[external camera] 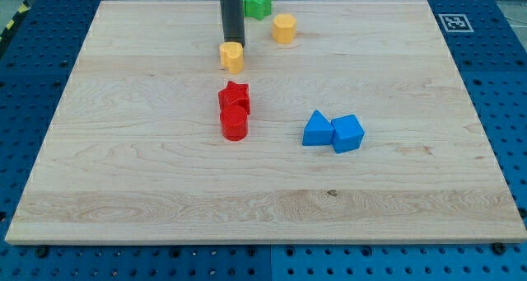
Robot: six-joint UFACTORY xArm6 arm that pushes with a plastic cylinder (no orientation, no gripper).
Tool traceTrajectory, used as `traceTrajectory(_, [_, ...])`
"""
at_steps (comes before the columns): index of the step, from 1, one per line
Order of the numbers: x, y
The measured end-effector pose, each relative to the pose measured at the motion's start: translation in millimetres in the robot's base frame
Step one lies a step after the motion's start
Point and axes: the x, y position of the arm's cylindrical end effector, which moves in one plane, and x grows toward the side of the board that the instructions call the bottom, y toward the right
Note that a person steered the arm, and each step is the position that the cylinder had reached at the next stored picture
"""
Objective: Push the yellow heart into the top of the red star
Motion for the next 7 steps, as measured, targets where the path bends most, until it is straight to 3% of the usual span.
traceTrajectory(1, [11,1])
traceTrajectory(3, [-13,-23])
traceTrajectory(5, [34,-23])
traceTrajectory(7, [18,-14])
